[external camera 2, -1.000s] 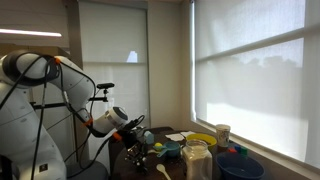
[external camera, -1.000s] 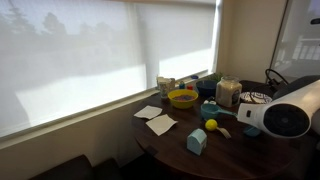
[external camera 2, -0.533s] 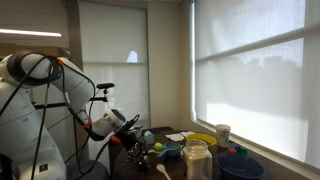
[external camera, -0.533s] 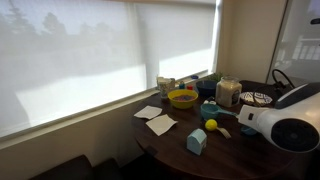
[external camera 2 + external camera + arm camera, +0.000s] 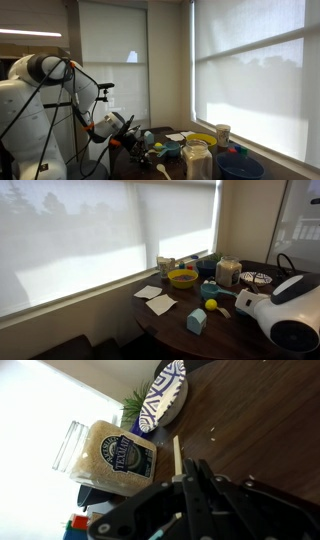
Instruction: Pick up the upside down measuring spoon and put it the right way up on the table
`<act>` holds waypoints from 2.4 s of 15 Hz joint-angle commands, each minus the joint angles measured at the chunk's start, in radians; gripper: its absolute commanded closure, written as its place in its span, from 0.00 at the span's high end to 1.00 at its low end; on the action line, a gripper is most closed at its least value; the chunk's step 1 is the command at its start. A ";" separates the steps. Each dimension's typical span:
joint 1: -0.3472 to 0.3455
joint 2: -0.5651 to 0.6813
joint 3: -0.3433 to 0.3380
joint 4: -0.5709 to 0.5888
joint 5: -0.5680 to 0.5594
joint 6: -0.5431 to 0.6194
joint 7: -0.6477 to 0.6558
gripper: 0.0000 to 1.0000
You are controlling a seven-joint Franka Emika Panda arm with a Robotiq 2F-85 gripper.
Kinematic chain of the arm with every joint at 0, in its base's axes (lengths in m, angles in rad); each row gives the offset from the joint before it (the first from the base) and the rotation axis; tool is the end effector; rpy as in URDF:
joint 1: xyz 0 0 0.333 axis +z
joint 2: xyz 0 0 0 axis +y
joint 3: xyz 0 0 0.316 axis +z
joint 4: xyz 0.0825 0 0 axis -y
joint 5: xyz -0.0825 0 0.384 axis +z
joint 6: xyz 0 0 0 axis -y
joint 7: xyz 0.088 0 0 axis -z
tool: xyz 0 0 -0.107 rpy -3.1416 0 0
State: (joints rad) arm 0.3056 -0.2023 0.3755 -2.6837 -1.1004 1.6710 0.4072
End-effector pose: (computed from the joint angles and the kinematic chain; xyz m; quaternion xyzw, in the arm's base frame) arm 0.3237 0.1441 0.3034 0.7245 0.3430 -0.0514 0.5956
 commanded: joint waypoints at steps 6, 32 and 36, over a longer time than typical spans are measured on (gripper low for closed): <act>0.058 0.271 0.032 0.221 -0.030 -0.167 0.045 0.02; 0.068 0.121 0.012 0.226 0.035 -0.129 -0.111 1.00; 0.067 0.068 0.003 0.241 0.078 -0.092 -0.145 1.00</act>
State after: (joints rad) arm 0.3678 -0.0805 0.3909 -2.4510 -1.0728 1.5497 0.3072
